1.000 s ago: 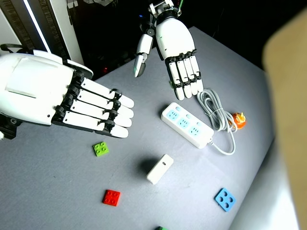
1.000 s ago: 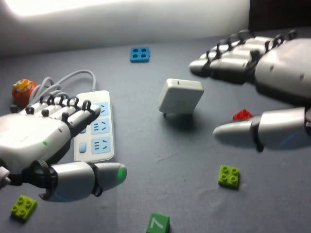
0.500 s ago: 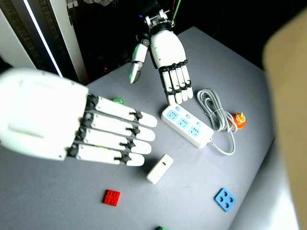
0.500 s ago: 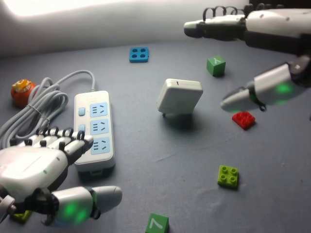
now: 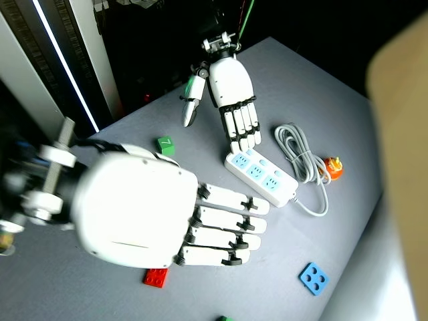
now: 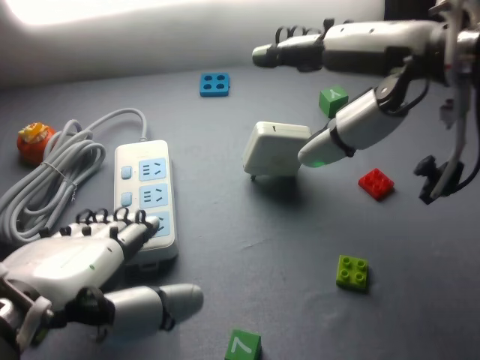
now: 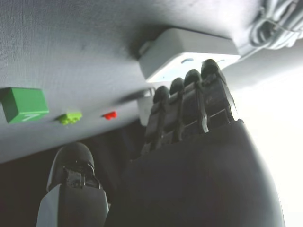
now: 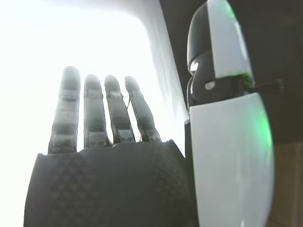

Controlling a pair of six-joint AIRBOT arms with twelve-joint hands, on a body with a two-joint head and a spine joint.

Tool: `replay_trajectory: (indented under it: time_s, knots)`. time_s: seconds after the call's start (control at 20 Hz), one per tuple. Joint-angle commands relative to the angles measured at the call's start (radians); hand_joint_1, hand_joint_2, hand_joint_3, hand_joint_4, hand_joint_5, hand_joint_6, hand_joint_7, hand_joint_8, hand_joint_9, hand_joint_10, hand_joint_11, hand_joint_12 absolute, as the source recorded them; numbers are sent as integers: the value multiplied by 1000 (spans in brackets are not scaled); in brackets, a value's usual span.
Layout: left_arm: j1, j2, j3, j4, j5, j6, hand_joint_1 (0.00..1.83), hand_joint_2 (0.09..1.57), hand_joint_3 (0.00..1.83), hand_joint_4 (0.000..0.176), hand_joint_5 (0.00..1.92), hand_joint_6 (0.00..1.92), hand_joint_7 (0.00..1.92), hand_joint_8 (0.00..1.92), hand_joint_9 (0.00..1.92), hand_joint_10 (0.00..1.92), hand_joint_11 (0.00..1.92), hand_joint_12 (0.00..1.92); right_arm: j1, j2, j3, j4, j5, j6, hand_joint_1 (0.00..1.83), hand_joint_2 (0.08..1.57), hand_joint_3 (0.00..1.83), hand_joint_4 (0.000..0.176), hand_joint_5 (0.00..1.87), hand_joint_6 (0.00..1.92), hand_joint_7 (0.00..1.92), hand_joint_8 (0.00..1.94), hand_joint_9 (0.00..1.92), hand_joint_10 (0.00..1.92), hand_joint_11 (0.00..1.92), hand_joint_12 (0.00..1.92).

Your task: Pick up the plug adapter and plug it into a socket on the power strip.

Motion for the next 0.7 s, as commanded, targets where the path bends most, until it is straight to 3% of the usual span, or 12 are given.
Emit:
replay_trajectory:
  time_s: [0.0, 0.25, 0.4, 0.65]
  knots:
    - [-7, 0, 4, 41, -74, 5, 0, 1123, 8, 0, 15, 2, 0, 0, 0, 0, 0, 0, 3, -6, 19, 28, 60, 6, 1094, 967, 5, 0, 57, 1, 20, 0, 4, 0, 0, 181]
    - [-17, -20, 19, 41, -74, 37, 0, 1119, 4, 0, 6, 2, 0, 0, 0, 0, 0, 0, -21, -106, 147, 29, 48, 6, 1089, 950, 0, 0, 81, 1, 36, 0, 22, 2, 0, 282]
    - [-23, -28, 23, 41, -73, 60, 0, 1124, 5, 0, 24, 8, 0, 0, 0, 0, 0, 0, -19, -173, 241, 25, -9, 5, 1058, 971, 5, 0, 61, 1, 19, 1, 3, 1, 0, 194]
    - [-41, -53, 34, 41, -72, 99, 0, 1121, 1, 0, 18, 1, 1, 0, 0, 0, 0, 0, -39, -230, 309, 12, -9, 14, 1091, 987, 5, 0, 79, 5, 38, 2, 9, 2, 0, 196]
